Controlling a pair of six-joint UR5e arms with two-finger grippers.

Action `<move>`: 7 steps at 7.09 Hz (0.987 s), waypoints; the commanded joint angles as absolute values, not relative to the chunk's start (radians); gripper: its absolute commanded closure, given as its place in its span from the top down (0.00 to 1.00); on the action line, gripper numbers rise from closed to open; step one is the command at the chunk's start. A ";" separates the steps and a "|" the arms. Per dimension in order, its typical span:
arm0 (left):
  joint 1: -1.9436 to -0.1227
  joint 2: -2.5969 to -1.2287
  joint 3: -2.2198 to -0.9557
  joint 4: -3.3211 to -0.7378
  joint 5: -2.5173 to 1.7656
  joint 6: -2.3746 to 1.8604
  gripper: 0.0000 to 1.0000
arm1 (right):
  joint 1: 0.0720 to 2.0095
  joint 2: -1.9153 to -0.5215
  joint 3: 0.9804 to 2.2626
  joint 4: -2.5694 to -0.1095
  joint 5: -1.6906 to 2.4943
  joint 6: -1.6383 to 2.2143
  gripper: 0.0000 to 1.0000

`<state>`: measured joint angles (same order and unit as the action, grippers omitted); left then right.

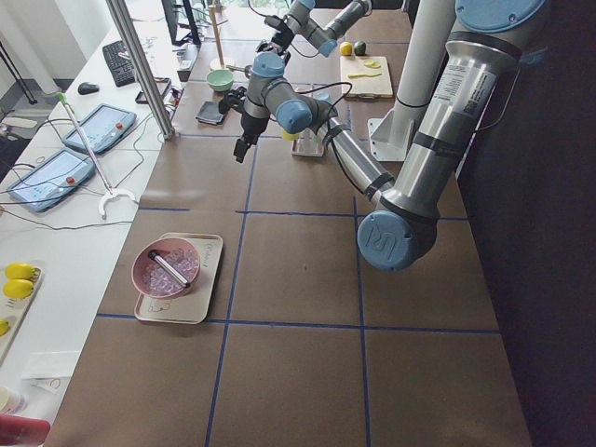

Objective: Place cup on cup holder

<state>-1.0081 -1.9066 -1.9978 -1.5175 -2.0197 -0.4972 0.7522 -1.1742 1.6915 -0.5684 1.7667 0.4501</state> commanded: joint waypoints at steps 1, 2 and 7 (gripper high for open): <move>-1.093 -1.807 -1.991 -1.419 -2.092 -0.286 1.00 | 0.848 -1.172 1.758 -0.870 1.905 0.449 1.00; -1.107 -1.763 -1.956 -1.430 -2.150 -0.159 1.00 | 0.860 -1.172 1.778 -0.988 1.916 0.448 1.00; -1.320 -1.720 -1.727 -1.433 -2.301 -0.121 1.00 | 0.884 -1.173 1.812 -1.397 2.081 0.437 1.00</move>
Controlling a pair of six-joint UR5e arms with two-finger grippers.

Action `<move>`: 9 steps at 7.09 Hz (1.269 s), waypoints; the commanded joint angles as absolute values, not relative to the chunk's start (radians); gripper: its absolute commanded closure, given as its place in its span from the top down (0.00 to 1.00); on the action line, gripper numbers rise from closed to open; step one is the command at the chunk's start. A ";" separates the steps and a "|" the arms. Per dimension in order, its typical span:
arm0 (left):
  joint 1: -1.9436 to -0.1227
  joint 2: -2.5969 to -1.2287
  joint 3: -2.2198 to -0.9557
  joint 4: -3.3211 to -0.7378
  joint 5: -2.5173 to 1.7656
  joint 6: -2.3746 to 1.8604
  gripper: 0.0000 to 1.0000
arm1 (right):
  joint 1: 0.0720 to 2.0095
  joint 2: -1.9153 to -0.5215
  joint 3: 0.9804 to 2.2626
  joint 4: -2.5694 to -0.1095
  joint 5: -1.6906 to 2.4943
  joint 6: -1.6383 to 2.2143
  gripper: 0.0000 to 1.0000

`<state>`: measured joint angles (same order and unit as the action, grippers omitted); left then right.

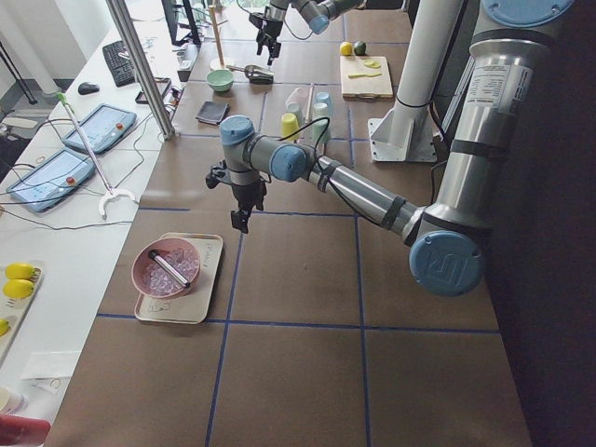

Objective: Place cup on cup holder

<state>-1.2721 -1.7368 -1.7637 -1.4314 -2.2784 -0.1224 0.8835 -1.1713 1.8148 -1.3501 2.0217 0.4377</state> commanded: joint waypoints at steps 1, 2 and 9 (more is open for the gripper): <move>-1.368 -1.674 -1.726 -1.445 -2.302 -0.120 1.00 | 0.885 -1.186 1.812 -1.400 2.092 0.436 1.00; -1.417 -1.592 -1.726 -1.501 -2.304 -0.121 1.00 | 0.893 -1.215 1.812 -1.402 2.098 0.436 1.00; -1.528 -1.499 -1.640 -1.574 -2.378 -0.123 1.00 | 1.270 -1.494 1.658 -1.486 2.292 0.434 1.00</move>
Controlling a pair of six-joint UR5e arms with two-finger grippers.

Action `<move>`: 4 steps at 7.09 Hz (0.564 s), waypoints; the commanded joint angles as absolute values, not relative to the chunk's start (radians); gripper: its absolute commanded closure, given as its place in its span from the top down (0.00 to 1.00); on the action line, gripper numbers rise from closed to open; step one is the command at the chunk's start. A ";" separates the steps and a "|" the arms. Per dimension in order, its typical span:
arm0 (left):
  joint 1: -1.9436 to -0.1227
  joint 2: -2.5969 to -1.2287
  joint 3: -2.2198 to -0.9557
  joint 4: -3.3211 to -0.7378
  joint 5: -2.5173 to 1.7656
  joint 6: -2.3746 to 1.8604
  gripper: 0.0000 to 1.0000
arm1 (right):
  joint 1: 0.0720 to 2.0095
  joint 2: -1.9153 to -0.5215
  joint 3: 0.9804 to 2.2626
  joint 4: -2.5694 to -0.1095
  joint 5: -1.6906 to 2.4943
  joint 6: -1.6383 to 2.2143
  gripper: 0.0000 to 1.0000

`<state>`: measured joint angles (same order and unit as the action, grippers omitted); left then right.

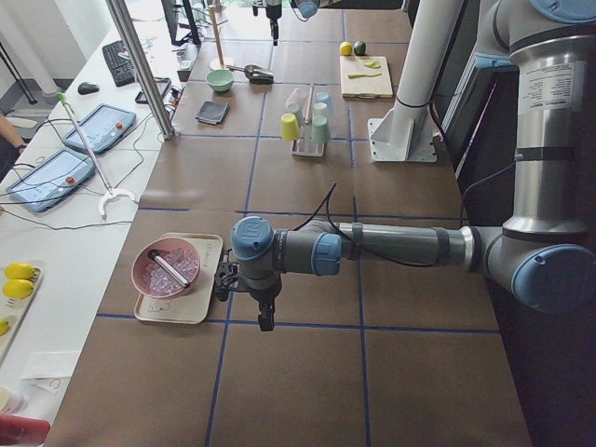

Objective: Place cup on cup holder

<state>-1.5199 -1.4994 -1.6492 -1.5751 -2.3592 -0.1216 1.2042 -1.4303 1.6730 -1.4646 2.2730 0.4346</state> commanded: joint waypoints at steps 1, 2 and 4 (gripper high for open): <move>-1.531 -1.497 -1.640 -1.571 -2.379 -0.123 1.00 | 1.320 -1.528 1.657 -1.505 2.319 0.431 1.00; -1.543 -1.493 -1.631 -1.572 -2.379 -0.100 1.00 | 1.378 -1.564 1.666 -1.509 2.356 0.361 1.00; -1.566 -1.488 -1.608 -1.559 -2.378 0.043 1.00 | 1.483 -1.681 1.737 -1.516 2.367 0.139 1.00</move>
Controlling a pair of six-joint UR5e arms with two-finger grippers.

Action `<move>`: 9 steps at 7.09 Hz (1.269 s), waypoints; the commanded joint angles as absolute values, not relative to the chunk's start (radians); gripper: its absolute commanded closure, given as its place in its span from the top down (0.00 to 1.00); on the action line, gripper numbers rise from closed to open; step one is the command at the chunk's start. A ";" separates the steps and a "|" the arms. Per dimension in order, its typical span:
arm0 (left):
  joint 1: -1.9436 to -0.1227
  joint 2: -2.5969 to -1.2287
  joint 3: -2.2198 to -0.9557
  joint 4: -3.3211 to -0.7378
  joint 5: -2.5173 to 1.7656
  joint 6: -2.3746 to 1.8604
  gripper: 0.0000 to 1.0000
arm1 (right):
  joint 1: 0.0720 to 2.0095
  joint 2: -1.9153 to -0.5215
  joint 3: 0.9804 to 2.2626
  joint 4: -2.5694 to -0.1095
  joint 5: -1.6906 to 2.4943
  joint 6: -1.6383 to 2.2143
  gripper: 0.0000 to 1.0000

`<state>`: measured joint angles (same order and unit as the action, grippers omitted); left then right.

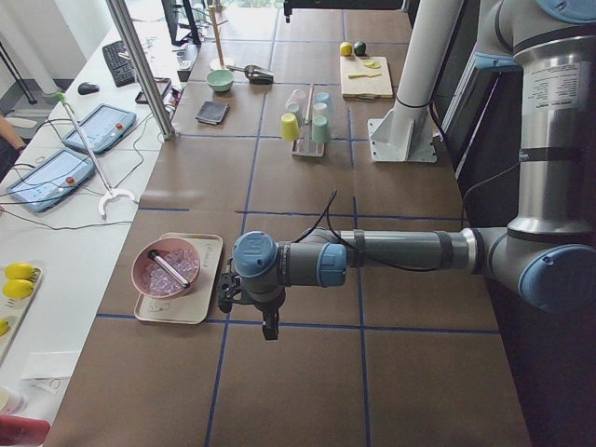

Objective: Place cup on cup holder

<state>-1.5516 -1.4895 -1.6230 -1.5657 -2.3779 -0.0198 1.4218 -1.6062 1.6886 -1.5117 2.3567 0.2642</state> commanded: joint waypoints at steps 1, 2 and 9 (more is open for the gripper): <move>-1.586 -1.494 -1.614 -1.555 -2.378 0.044 1.00 | 1.517 -1.736 1.788 -1.516 2.367 0.070 1.00; -1.586 -1.502 -1.618 -1.514 -2.378 0.049 1.00 | 1.534 -1.749 1.793 -1.517 2.358 0.063 1.00; -1.617 -1.528 -1.669 -1.356 -2.372 0.186 1.00 | 1.578 -1.588 1.740 -1.793 2.309 0.061 1.00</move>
<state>-1.6153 -1.5301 -1.6691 -1.3488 -2.3728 0.1828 1.5778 -1.6478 1.7565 -1.7389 2.3345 0.0675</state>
